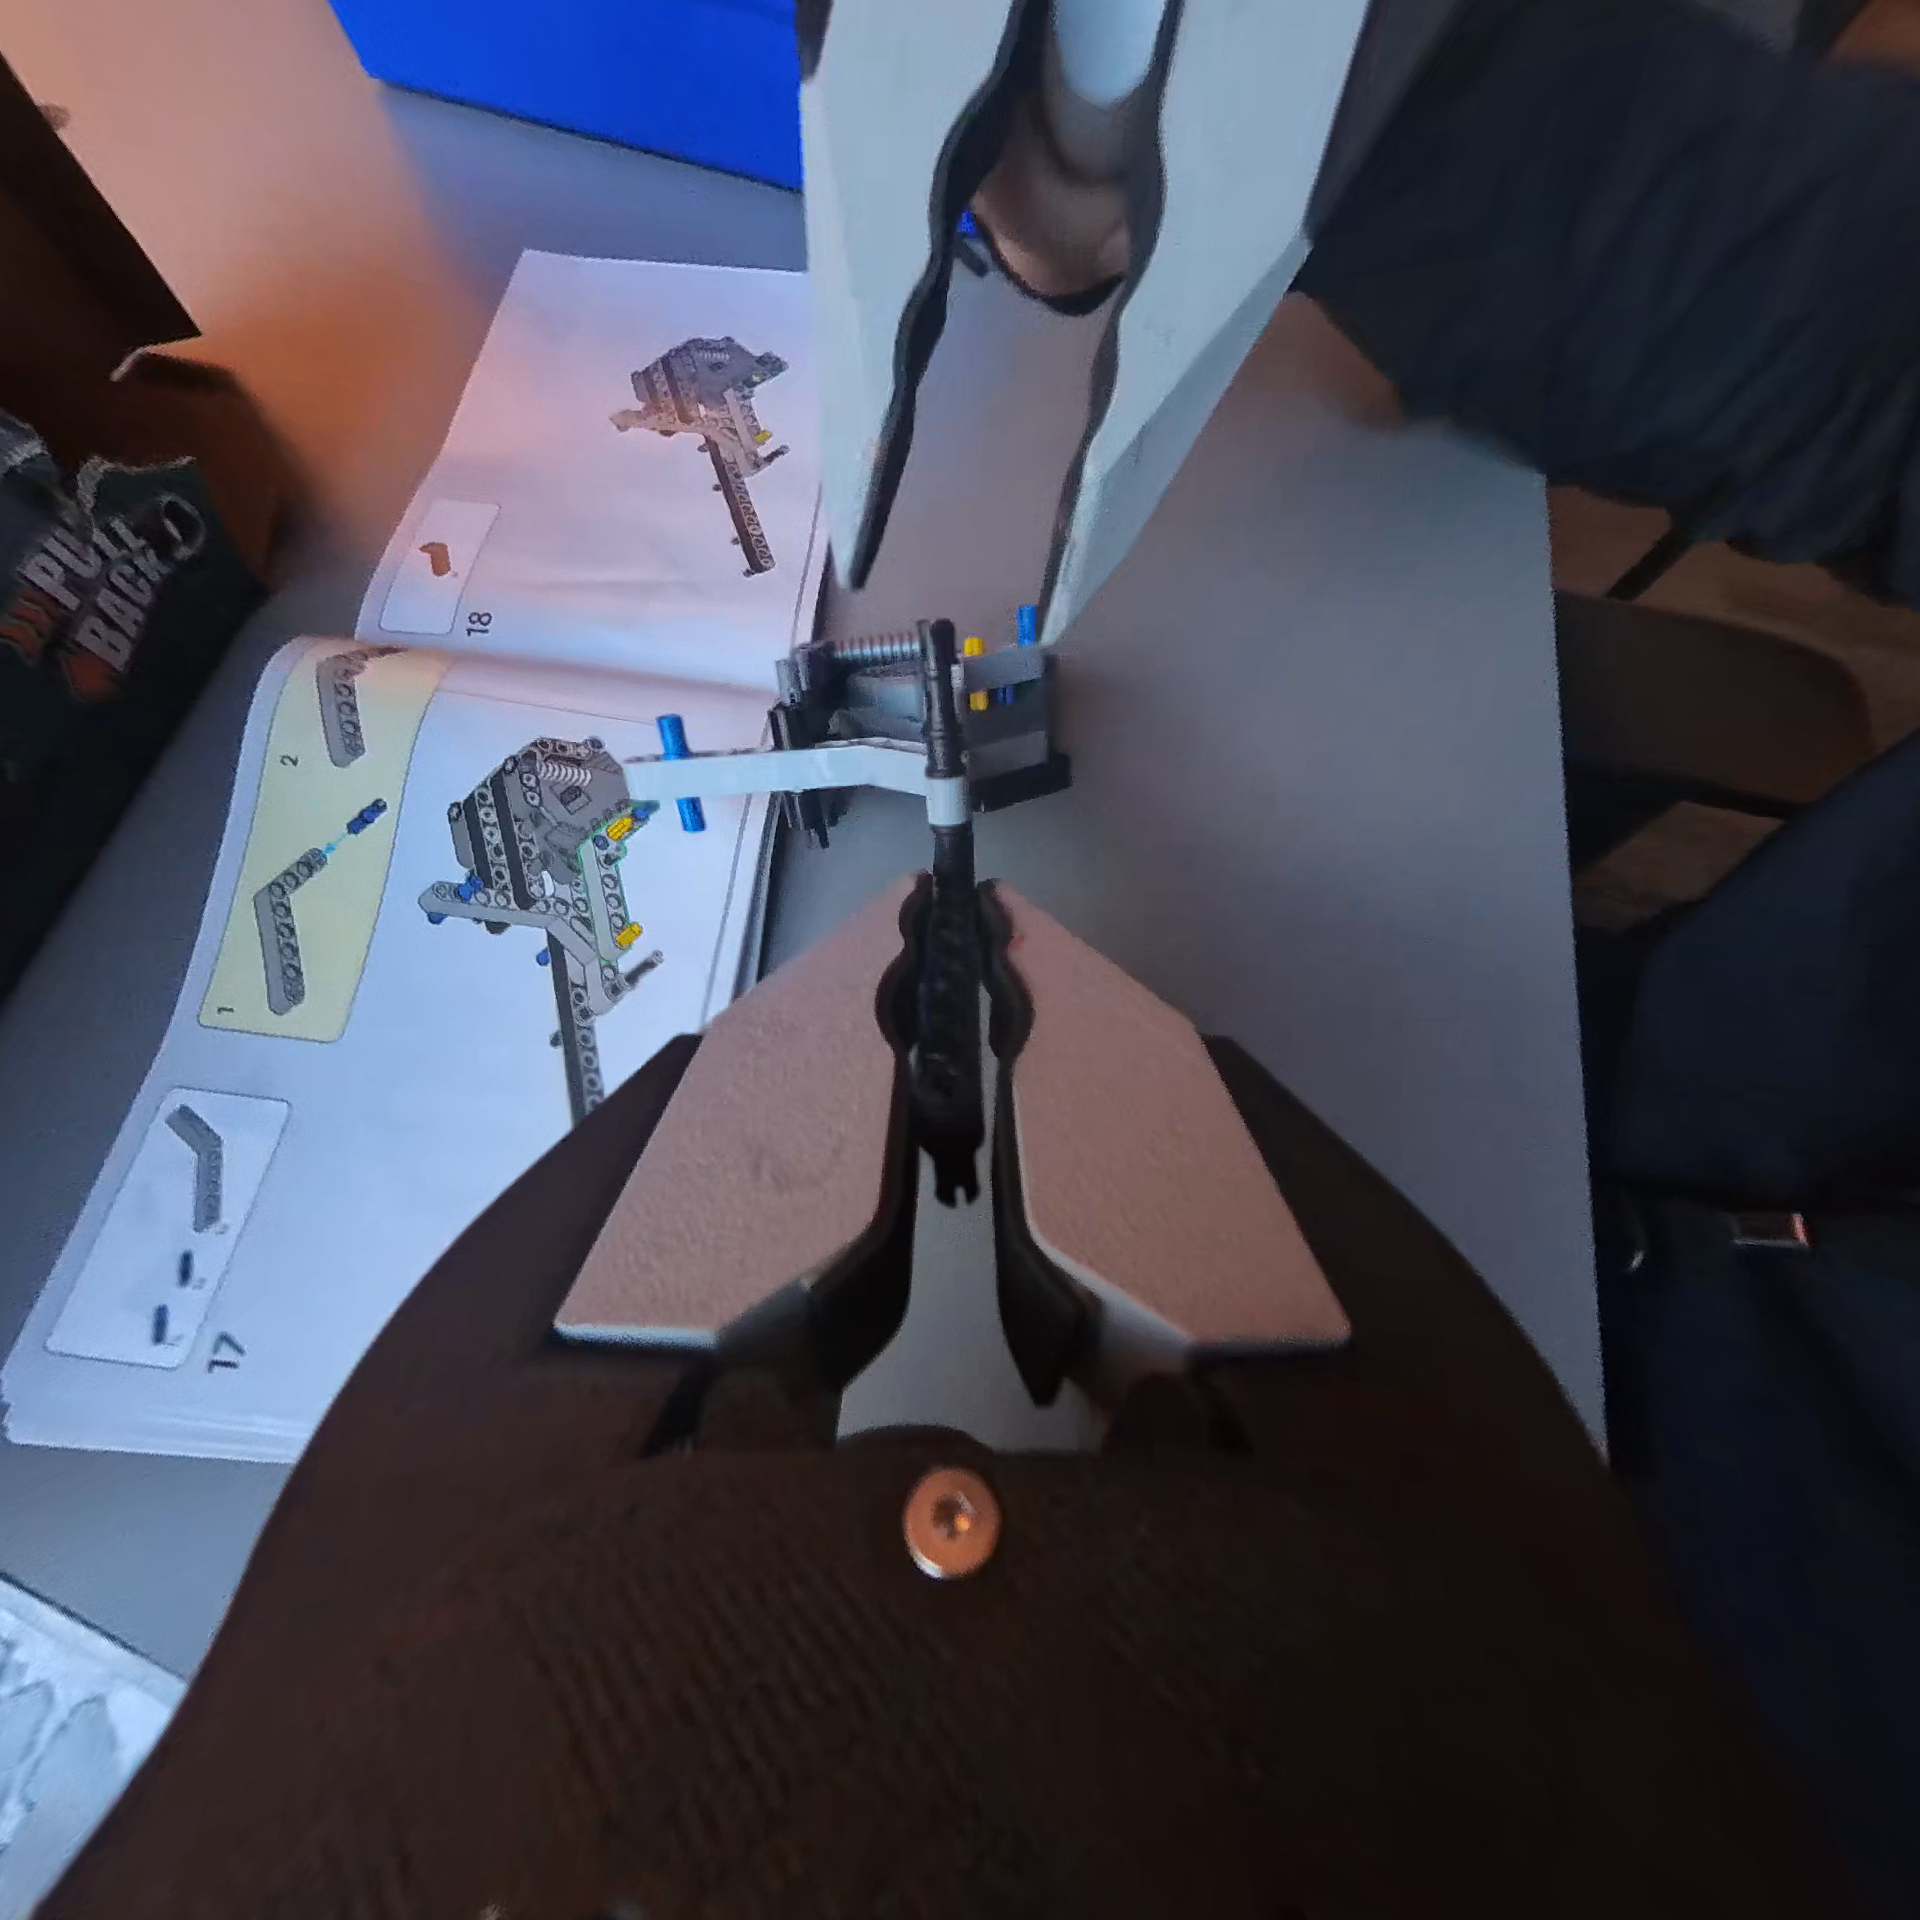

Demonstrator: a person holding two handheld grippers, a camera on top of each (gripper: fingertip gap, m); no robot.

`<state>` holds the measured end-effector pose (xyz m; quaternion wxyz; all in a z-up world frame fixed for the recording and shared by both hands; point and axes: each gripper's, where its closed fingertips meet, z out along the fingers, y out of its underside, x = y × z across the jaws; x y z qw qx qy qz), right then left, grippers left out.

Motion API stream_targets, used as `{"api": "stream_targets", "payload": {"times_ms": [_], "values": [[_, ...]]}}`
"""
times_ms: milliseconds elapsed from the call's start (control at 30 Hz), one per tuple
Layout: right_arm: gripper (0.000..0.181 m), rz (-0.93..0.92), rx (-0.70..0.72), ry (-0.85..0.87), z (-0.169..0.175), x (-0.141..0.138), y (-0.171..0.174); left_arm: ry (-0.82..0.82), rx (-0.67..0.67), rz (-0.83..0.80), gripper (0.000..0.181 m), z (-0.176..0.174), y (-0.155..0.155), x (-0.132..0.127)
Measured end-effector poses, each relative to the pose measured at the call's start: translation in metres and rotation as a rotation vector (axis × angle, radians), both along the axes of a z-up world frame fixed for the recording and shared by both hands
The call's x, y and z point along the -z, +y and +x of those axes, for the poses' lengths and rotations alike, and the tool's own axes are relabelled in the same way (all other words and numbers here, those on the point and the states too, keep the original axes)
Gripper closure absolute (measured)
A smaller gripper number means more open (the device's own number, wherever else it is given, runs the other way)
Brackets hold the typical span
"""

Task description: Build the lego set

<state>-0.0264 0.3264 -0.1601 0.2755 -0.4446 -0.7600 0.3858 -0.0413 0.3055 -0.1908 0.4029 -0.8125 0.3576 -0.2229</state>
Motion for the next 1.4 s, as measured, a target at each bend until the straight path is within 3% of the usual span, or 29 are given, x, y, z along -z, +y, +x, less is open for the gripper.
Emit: {"api": "stream_targets", "payload": {"times_ms": [100, 200, 400, 700, 1400], "values": [[0.156, 0.018, -0.024, -0.043, -0.007, 0.015, -0.001, -0.002, 0.031, 0.009, 0.175, -0.004, 0.006, -0.008], [0.171, 0.022, 0.012, -0.005, -0.014, 0.019, 0.003, 0.000, 0.046, -0.002, 0.175, -0.008, 0.011, -0.013], [0.175, -0.187, 0.085, 0.052, -0.012, 0.011, 0.014, -0.081, 0.032, 0.058, 0.174, -0.014, 0.022, -0.032], [0.175, -0.375, 0.097, 0.096, -0.013, 0.009, 0.018, -0.252, 0.034, -0.050, 0.176, -0.011, 0.023, -0.016], [0.173, -0.396, 0.065, 0.100, -0.011, 0.008, 0.016, -0.329, 0.052, -0.076, 0.179, -0.002, 0.020, -0.013]]}}
